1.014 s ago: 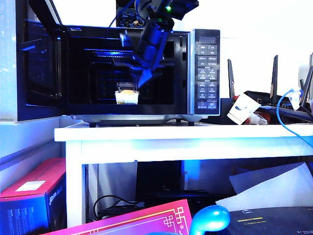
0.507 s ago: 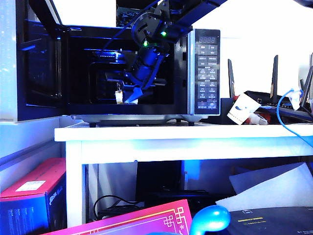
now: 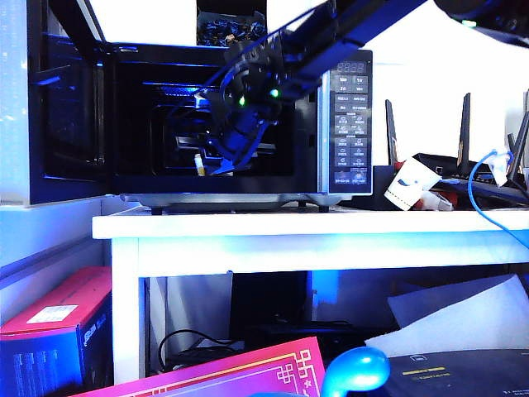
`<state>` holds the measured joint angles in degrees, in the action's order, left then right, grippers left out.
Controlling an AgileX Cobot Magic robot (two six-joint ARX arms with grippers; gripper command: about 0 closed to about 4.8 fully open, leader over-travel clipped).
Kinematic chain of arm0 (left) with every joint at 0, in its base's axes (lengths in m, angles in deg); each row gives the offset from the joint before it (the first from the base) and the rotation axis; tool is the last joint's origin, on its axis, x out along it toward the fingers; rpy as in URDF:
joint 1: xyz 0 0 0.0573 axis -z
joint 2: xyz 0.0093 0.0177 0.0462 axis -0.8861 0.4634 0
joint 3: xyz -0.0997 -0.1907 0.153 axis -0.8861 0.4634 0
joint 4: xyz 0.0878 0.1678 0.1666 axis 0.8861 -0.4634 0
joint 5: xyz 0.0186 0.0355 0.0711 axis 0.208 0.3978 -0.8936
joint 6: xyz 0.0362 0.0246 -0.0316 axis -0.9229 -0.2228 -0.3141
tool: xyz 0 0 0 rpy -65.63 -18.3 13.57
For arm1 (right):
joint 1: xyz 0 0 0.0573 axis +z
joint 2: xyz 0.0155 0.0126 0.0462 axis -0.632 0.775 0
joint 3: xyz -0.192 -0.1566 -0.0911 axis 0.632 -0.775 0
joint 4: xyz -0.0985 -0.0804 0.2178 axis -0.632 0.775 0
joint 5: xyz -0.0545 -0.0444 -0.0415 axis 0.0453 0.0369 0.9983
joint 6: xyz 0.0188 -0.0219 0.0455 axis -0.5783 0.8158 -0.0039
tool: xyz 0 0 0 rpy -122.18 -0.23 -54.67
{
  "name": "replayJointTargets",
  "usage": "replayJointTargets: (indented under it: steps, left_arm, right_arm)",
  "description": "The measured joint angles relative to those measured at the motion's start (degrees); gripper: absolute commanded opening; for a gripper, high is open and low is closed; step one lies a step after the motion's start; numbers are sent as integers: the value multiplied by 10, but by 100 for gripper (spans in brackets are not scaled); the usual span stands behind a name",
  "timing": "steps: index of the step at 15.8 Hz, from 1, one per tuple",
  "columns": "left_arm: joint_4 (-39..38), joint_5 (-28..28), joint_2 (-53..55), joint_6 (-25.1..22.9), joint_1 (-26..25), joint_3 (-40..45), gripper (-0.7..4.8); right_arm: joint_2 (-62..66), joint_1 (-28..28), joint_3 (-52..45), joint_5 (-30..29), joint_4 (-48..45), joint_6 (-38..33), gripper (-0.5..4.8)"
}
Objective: Open the microwave door, place the box of snacks from the top of the microwave inside, then close the microwave door.
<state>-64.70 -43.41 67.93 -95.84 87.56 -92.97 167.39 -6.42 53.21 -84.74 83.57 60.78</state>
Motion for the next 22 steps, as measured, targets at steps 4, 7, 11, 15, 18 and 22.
replayJointTargets:
  steps: [4, 7, 11, 15, 18, 22]
  left_arm:
    - [-15, 0, -1, 0, 0, 0, -6]
    - [-20, 0, -8, 7, 0, 0, -6]
    - [-33, 0, -61, 10, 0, 1, -6]
    - [-111, -13, -167, 10, 0, -1, -7]
    - [-163, -33, -280, 28, 0, 0, -7]
    - [-162, -37, -422, 61, 0, -7, -7]
  right_arm:
    - [2, -6, 0, 19, -63, 0, 71]
    - [0, -10, 0, 14, -38, 0, 71]
    - [-93, -3, -1, -12, 163, 0, -5]
    - [-252, -3, -1, -14, 234, 4, -5]
    - [-447, -3, 3, -14, 262, 9, -5]
    - [-623, -3, 3, -14, 346, 9, -5]
